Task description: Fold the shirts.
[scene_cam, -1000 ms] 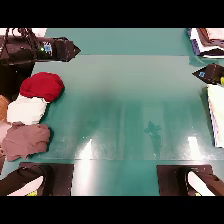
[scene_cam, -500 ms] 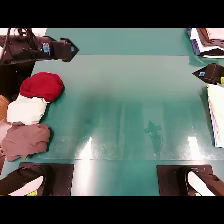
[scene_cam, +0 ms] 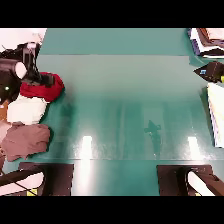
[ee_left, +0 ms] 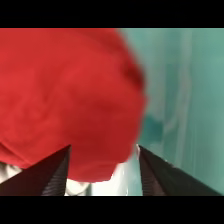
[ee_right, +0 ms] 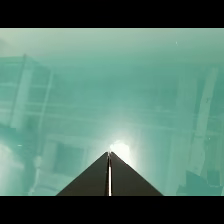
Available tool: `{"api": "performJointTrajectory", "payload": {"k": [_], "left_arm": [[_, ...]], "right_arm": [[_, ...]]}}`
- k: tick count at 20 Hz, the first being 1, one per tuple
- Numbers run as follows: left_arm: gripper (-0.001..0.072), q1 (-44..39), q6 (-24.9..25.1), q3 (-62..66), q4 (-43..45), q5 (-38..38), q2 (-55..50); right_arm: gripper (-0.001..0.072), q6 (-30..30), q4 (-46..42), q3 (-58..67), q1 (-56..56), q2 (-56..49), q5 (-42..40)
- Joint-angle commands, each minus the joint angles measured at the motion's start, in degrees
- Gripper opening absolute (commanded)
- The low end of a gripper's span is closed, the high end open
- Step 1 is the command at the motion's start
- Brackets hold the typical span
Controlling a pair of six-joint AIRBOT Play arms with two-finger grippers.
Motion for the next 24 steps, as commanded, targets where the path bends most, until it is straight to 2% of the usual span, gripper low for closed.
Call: {"api": "performJointTrajectory", "payload": {"k": [1, 5, 6, 7, 12, 17, 20, 24], "left_arm": [[0.0500, 3.17, -0.87, -2.49, 1.55, 1.33, -5.27], [0.0496, 3.17, -1.14, -2.25, 0.74, 1.18, -5.64], [0.0288, 3.19, -1.09, -1.88, 0.79, 0.59, -5.38], [0.0019, 3.17, -1.01, -1.42, 0.79, 0.17, -5.09], [0.0026, 3.17, -1.31, 4.85, 0.68, -1.09, 1.18], [0.0025, 1.77, 0.22, 22.77, -3.85, -2.01, 16.22], [0.0024, -5.57, 3.74, 32.65, -4.66, -5.09, 21.86], [0.0023, -20.94, 4.17, 35.74, -4.63, -9.01, 21.51]], "right_arm": [[0.0019, 0.04, 0.00, -0.02, 0.04, 0.04, -0.17], [0.0019, 0.04, 0.00, -0.02, 0.04, 0.02, -0.22], [0.0019, 0.04, 0.00, -0.02, 0.04, 0.04, -0.20], [0.0019, 0.04, 0.00, -0.02, 0.04, 0.04, -0.20], [0.0018, 0.04, 0.17, 0.79, 0.04, 0.04, -0.24], [0.0018, 0.04, 0.17, 9.99, 0.07, 0.04, -2.71], [0.0019, 0.04, 0.13, 15.28, 0.07, 0.04, -4.20], [0.0019, 0.04, 0.17, 18.01, 0.04, 0.04, -4.00]]}}
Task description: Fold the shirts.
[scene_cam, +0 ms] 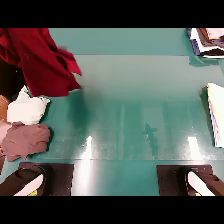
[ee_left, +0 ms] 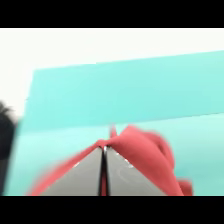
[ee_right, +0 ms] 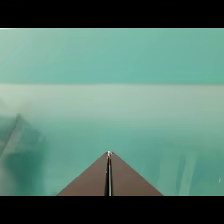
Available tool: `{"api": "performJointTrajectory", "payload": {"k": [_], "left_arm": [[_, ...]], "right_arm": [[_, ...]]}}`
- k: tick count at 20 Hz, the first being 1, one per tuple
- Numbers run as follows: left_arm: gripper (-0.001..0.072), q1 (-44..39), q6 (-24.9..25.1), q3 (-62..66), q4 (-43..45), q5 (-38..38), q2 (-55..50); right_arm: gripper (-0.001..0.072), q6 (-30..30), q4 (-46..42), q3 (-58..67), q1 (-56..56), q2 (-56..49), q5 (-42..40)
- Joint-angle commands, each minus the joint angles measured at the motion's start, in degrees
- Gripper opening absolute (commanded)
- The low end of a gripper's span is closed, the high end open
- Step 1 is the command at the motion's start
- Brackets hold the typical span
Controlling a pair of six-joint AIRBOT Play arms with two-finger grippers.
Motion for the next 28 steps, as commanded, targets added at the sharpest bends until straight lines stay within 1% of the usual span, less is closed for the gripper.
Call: {"api": "performJointTrajectory", "payload": {"k": [1, 5, 7, 8, 9, 10, 11, 13, 15, 17, 18, 20, 23, 25, 26, 28], "left_arm": [[0.0023, -12.90, 0.94, 2.86, -0.50, -3.98, -0.17], [0.0024, -29.86, -1.09, 0.20, -1.51, -8.63, -9.99], [0.0026, -36.57, -0.90, -0.61, -3.85, -8.20, -16.24], [0.0056, -39.23, -0.48, -0.59, -4.44, -7.17, -19.61], [0.0337, -40.87, 1.36, -0.59, -4.59, -5.84, -22.05], [0.0577, -41.40, 2.12, -0.59, -4.55, -4.42, -23.80], [0.0541, -40.83, 2.05, -0.44, -3.41, -4.00, -24.37], [0.0541, -37.03, 1.66, -0.17, 0.94, -6.03, -23.58], [0.0540, -29.59, 0.83, -0.22, 2.10, -10.93, -22.51], [0.0540, -19.87, -0.20, -1.88, 1.03, -14.73, -22.32], [0.0540, -15.39, -0.22, -3.74, -1.55, -14.75, -22.34], [0.0540, -7.13, 0.17, -9.92, -9.64, -12.90, -22.47], [0.0540, 1.09, 2.47, -22.69, -21.99, -6.58, -22.91], [0.0540, 2.73, 5.38, -30.05, -28.98, -1.51, -24.02], [0.0540, 2.71, 6.29, -32.37, -30.49, 0.26, -25.11], [0.0540, 2.71, 6.62, -34.38, -33.90, 1.70, -28.30]], "right_arm": [[0.0019, 0.02, 0.02, 2.38, 0.07, 0.02, -0.17], [0.0018, 0.02, -0.02, 2.36, 0.04, 0.02, 2.27], [0.0019, 0.02, 0.00, 2.36, 0.04, 0.02, 2.64], [0.0018, 0.02, 0.00, 2.36, 0.04, 0.02, 2.67], [0.0019, 0.02, 0.02, 2.38, 0.07, 0.04, 2.69], [0.0019, 0.02, 0.00, 2.38, 0.04, 0.04, 2.86], [0.0019, 0.02, 0.00, 2.36, 0.04, 0.04, 3.28], [0.0019, 0.02, -0.07, 2.36, 0.04, 0.02, 4.48], [0.0019, 0.02, -0.07, 2.36, 0.04, 0.02, 4.55], [0.0019, 0.02, -0.04, 2.36, 0.07, 0.02, 4.55], [0.0019, 0.02, -0.04, 2.36, 0.07, 0.02, 4.55], [0.0019, 0.02, -0.04, 2.36, 0.04, 0.02, 4.57], [0.0019, 0.02, -0.04, 2.36, 0.07, 0.02, 4.57], [0.0019, 0.02, -0.04, 2.36, 0.07, 0.02, 4.57], [0.0019, 0.02, -0.04, 2.36, 0.04, 0.02, 4.57], [0.0019, 0.02, -0.07, 2.36, 0.04, 0.02, 4.79]]}}
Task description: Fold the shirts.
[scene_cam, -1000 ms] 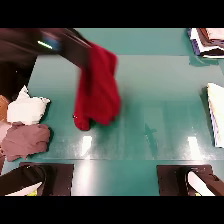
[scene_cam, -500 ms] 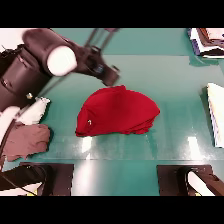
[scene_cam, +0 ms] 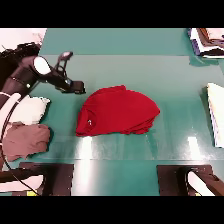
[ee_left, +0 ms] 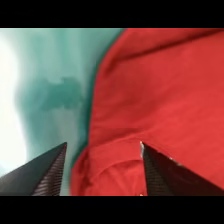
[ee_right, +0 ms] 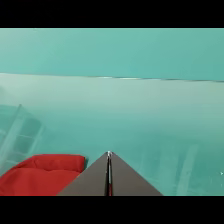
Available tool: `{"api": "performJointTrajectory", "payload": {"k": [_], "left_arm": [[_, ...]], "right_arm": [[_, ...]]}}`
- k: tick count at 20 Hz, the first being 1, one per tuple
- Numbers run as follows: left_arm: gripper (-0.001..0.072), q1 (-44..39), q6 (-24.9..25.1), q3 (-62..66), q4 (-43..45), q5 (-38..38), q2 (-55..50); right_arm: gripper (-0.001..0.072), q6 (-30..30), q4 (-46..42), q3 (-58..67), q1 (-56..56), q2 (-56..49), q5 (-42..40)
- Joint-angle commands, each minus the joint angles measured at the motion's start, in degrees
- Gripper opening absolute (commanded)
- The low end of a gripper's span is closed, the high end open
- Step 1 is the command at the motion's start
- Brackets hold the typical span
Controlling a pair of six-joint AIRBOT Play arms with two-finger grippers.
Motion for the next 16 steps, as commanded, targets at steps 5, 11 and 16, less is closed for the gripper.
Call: {"api": "performJointTrajectory", "payload": {"k": [5, 11, 16], "left_arm": [[0.0539, 2.14, 4.63, -5.75, -16.65, 5.35, -8.22], [0.0450, 2.12, 5.16, -5.75, -17.44, 5.92, -8.28], [0.0026, 2.16, 6.49, -1.77, -14.88, 4.79, -7.08]], "right_arm": [[0.0019, 0.02, 0.00, 0.04, 0.07, 0.02, 0.87], [0.0019, 0.02, -0.04, 0.02, 0.04, 0.00, 0.90], [0.0019, 0.02, -0.98, -0.42, 0.04, 0.02, 2.93]]}}
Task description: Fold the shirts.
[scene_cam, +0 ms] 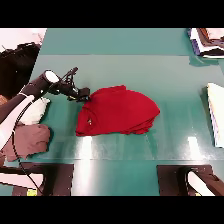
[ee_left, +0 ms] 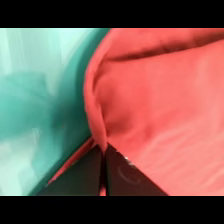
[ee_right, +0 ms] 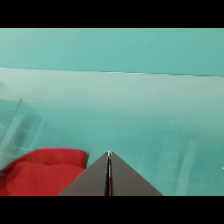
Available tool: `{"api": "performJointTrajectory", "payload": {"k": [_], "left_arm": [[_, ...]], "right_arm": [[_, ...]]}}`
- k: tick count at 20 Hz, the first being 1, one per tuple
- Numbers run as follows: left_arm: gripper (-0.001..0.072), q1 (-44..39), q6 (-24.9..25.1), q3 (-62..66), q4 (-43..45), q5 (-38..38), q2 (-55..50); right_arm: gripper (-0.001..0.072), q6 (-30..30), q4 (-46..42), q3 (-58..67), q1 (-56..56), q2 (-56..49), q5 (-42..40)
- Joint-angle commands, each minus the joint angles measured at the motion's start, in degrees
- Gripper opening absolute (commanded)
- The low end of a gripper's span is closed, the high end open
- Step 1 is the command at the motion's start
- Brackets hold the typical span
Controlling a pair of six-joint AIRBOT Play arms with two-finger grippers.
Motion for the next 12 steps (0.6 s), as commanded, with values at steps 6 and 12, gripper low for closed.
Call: {"api": "performJointTrajectory", "payload": {"k": [6, 12], "left_arm": [[0.0026, 0.02, 0.63, 20.63, 11.30, -3.67, 6.78], [0.0026, 0.02, 0.61, 24.81, 11.61, -6.49, 7.06]], "right_arm": [[0.0020, 0.72, -2.73, -18.56, 0.07, 0.00, 6.08], [0.0385, 0.90, 5.14, -45.77, 0.31, -2.97, -3.85]]}}
